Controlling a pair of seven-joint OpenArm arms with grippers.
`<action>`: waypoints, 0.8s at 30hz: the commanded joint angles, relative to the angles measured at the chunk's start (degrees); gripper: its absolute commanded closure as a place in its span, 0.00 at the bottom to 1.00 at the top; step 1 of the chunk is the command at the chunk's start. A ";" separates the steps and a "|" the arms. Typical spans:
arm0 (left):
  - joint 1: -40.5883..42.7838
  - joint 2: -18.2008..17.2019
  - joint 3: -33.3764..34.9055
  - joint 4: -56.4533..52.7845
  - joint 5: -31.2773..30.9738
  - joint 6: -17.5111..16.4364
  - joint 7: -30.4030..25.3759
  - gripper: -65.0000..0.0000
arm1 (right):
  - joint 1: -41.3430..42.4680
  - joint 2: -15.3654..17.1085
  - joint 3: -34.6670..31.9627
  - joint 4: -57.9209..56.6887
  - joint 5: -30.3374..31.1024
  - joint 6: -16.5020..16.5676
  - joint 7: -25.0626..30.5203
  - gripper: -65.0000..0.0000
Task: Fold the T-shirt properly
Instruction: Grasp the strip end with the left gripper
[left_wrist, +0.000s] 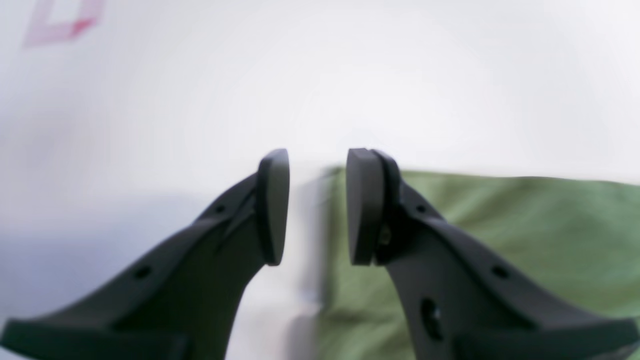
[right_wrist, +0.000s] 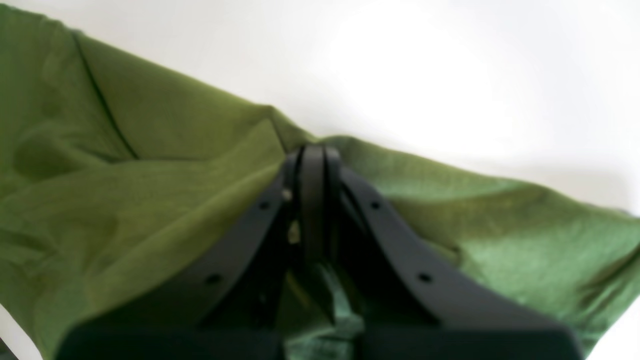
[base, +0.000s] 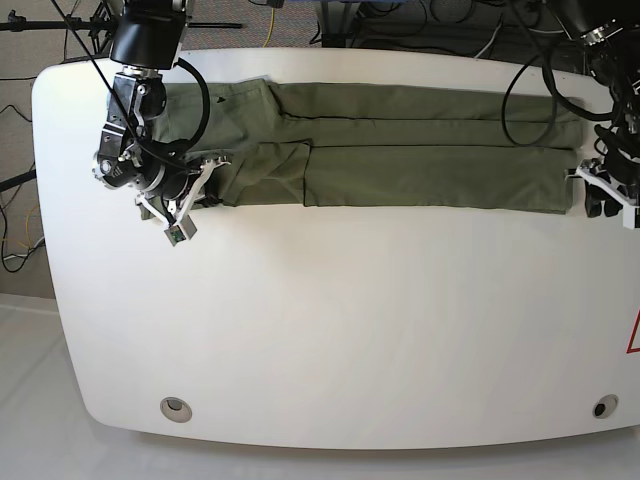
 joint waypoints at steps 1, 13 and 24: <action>-0.73 -0.85 -1.30 -1.09 -1.08 -6.03 -1.37 0.72 | 0.55 0.57 0.12 0.74 -0.53 -0.07 -0.43 1.00; -1.26 -0.68 -4.99 -6.89 -1.00 -9.67 7.07 0.71 | 0.37 0.57 0.12 0.65 -0.61 -0.07 -0.43 1.00; -0.12 -0.42 -5.78 -7.07 -1.00 -9.67 7.15 0.37 | -0.42 0.57 0.12 0.65 -0.61 -0.07 -0.43 1.00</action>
